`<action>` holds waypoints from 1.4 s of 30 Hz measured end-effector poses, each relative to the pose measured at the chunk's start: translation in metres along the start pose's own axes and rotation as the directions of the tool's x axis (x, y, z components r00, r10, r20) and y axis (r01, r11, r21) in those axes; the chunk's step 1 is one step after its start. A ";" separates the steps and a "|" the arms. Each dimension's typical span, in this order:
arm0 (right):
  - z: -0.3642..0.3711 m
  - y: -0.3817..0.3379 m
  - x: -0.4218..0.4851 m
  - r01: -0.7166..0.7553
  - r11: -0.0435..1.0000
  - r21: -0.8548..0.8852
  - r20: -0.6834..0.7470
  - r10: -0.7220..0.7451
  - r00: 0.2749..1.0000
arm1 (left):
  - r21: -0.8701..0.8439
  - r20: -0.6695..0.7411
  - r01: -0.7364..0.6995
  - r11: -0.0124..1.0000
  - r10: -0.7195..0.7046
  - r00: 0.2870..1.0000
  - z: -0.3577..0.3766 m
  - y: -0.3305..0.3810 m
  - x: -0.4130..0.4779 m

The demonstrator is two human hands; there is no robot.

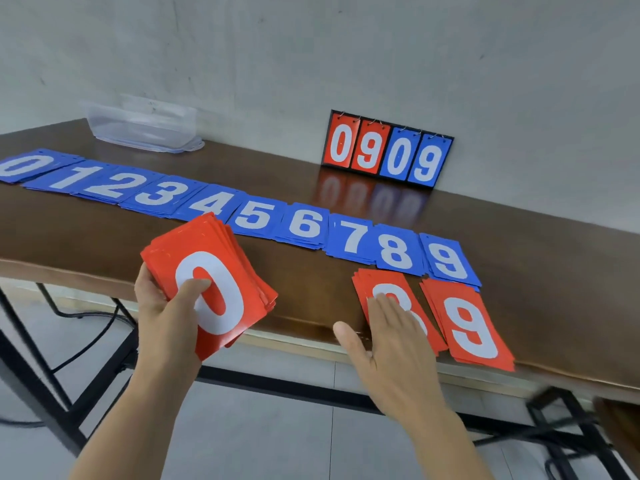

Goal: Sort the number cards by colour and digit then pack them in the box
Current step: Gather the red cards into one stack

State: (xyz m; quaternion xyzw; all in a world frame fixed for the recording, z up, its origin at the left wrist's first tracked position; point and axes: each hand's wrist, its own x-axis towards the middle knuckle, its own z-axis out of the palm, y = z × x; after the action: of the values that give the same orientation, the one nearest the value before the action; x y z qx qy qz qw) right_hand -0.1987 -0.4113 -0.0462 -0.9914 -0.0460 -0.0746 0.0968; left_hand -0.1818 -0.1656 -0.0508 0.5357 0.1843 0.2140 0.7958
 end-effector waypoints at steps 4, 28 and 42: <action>0.001 -0.001 -0.002 0.120 0.989 0.086 0.067 -0.125 0.990 | 0.001 -0.020 -0.049 0.999 0.049 0.999 0.007 -0.002 -0.002; 0.002 -0.046 0.070 0.234 0.842 0.487 0.224 -0.379 0.898 | -0.007 -0.225 0.002 1.000 -0.004 0.974 0.030 -0.012 -0.031; 0.007 -0.068 0.045 0.345 0.722 0.600 0.144 -0.521 0.841 | 0.026 -0.294 0.052 0.998 -0.042 0.955 0.036 -0.029 -0.043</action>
State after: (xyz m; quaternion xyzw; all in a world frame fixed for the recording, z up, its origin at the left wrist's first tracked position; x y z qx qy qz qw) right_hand -0.1601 -0.3399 -0.0335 -0.8800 -0.3130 0.0738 0.3497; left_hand -0.1955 -0.2261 -0.0621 0.5066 0.3165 0.2690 0.7555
